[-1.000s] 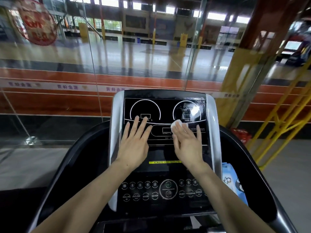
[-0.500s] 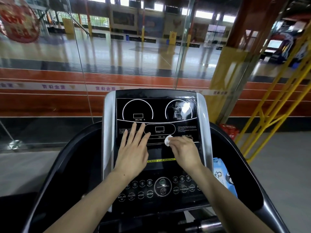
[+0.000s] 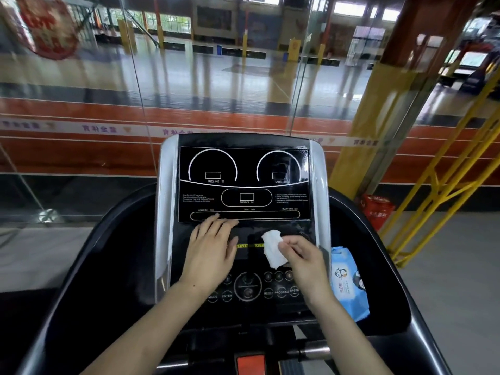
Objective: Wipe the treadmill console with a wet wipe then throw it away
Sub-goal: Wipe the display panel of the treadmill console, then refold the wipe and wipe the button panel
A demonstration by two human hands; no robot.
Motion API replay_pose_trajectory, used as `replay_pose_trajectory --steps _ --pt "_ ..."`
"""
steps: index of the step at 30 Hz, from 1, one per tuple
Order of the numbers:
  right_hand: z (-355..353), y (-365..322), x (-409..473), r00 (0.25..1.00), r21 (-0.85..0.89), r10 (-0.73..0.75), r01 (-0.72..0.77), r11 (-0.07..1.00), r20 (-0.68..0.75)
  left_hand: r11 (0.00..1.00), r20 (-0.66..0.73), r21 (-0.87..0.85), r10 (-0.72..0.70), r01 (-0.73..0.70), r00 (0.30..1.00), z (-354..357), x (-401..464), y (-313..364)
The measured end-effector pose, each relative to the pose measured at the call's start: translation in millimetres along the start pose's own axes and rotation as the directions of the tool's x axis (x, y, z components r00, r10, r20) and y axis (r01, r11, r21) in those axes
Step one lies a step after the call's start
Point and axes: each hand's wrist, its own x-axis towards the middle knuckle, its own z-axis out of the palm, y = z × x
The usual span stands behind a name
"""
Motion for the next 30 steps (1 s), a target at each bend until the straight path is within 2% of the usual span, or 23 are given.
replay_pose_trajectory --steps 3,6,8,11,14,19,24,30 --pt "-10 3 -6 0.993 0.17 0.117 -0.115 0.979 0.001 0.946 0.048 -0.29 -0.136 0.144 0.99 -2 -9 26" --pt "-21 1 -17 0.98 0.36 0.183 -0.199 0.911 0.078 0.79 0.152 -0.553 -0.217 0.265 0.964 1 -24 54" --pt "-28 -1 -25 0.972 0.419 0.187 -0.23 0.878 0.142 0.649 0.233 -0.678 -0.256 0.345 0.938 6 -33 72" --pt "-38 -1 -36 0.972 0.395 0.161 -0.216 0.893 0.169 0.454 0.343 -0.754 -0.346 0.475 0.873 15 -44 95" --pt "-48 3 -46 0.981 0.283 0.121 -0.16 0.946 0.149 0.346 0.36 -0.791 -0.405 0.505 0.84 22 -58 104" --pt "-58 12 -59 0.984 0.124 0.104 -0.123 0.985 0.147 0.317 0.342 -0.799 -0.461 0.512 0.819 25 -76 106" --pt "-68 16 -59 0.976 0.061 0.138 -0.149 0.987 0.166 0.366 0.272 -0.805 -0.472 0.467 0.839 27 -84 114" --pt "-74 13 -57 0.97 0.138 0.153 -0.18 0.974 0.188 0.406 0.249 -0.794 -0.462 0.452 0.851 28 -86 116"
